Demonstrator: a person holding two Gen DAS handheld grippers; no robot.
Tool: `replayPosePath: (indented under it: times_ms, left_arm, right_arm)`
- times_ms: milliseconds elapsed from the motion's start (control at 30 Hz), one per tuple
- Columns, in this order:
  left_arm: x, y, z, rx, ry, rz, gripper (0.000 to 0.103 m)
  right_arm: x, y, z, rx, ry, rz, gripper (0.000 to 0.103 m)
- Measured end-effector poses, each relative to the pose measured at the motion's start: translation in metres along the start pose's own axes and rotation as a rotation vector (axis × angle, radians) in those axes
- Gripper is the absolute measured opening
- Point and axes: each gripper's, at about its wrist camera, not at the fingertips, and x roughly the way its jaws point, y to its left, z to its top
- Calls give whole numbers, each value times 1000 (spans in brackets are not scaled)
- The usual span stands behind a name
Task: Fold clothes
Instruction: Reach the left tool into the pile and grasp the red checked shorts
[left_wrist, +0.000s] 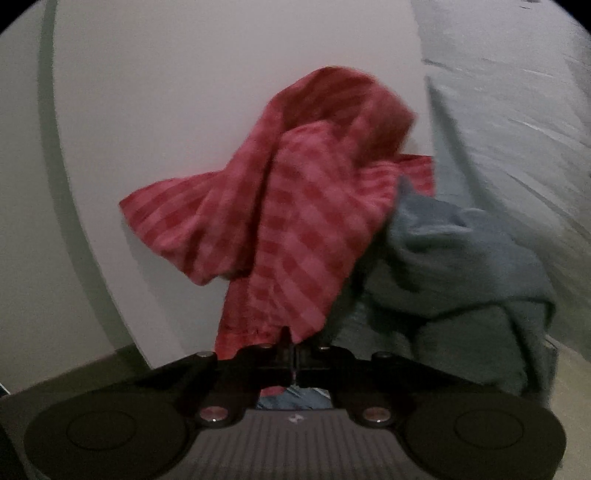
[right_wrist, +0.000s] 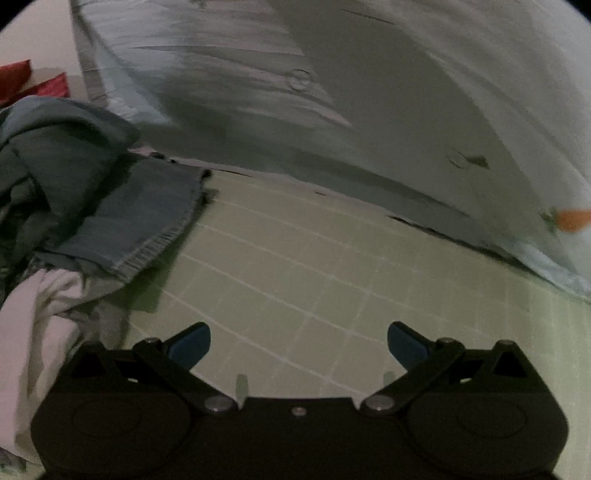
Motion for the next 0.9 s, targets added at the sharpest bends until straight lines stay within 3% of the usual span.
replayPosePath:
  times_ms: [133,233,333,400,433,467,500,567,633,667,700,900]
  left_arm:
    - [-28,-12,-4,62,-32,-28,0]
    - [-38,0,-2,29,-37,10,4]
    - [-42,13,-1,-3,-26,-1,8]
    - [-45,12,0,19,-37,3,36]
    - [-46,11,1,35,-44,9,45]
    - [-47,9,1,52,-51,15,62]
    - [-48,7,2,65,-61,18,70]
    - [-49,1,6,78,-81,18,70]
    - [-49,0,11,65,-79,12,59]
    - [-48,2,12,50,-70,1,26]
    - [-47,3,13,35,-61,-10,4]
    - [-75,-9,0,76,-93,-64,0]
  right_arm:
    - [-15,-17,-10,44,0,-18,103]
    - [-30,-26,-18,68,-9,-23,103]
    - [-43,-33,-26,88,-14,-29,103]
    - [-46,-35,-28,95,-11,-35,103]
    - [-46,-35,-29,96,-8,-37,103]
    - [-45,-35,-29,97,-6,-40,103]
    - [-45,-35,-29,98,-4,-42,103]
    - [-44,-35,-30,100,1,-47,103]
    - [-44,-35,-31,102,5,-52,103]
    - [-44,-35,-31,103,8,-55,103]
    - [-43,-35,-32,105,10,-57,103]
    - [-43,-36,-35,112,23,-72,103]
